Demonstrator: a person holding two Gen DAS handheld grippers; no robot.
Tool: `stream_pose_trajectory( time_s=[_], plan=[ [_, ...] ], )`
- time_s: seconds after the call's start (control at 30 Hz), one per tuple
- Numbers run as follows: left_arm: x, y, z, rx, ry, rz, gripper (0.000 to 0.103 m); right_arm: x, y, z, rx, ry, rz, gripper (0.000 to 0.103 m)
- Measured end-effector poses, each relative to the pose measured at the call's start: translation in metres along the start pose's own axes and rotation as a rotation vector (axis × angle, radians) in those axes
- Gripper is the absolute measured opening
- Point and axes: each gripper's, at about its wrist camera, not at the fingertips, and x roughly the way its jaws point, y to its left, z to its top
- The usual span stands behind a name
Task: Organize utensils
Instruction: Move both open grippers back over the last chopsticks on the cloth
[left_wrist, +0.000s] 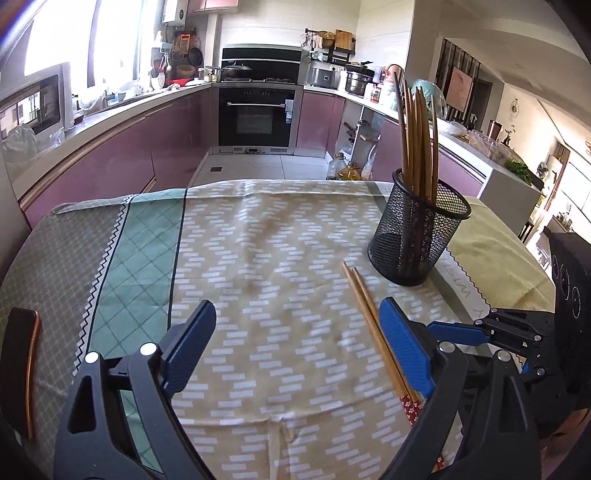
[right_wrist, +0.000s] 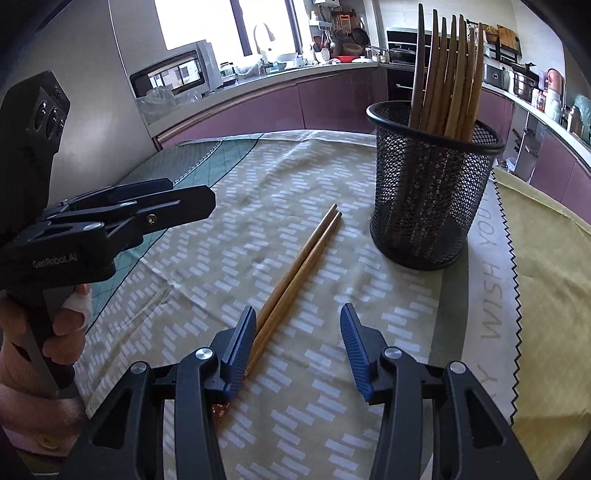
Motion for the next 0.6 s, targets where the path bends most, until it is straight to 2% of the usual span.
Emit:
stream_pose_trajectory(
  time_s=[0.3, 0.6],
  plan=[
    [-0.003, 0.004, -0.007, -0.003, 0.011, 0.009, 0.088, -0.001, 0.005, -0.011, -0.004, 0.011, -0.028, 0.045],
    [-0.001, 0.003, -0.013, -0.002, 0.03, -0.001, 0.088, 0.002, 0.008, -0.007, 0.002, 0.018, -0.043, 0.045]
  ],
)
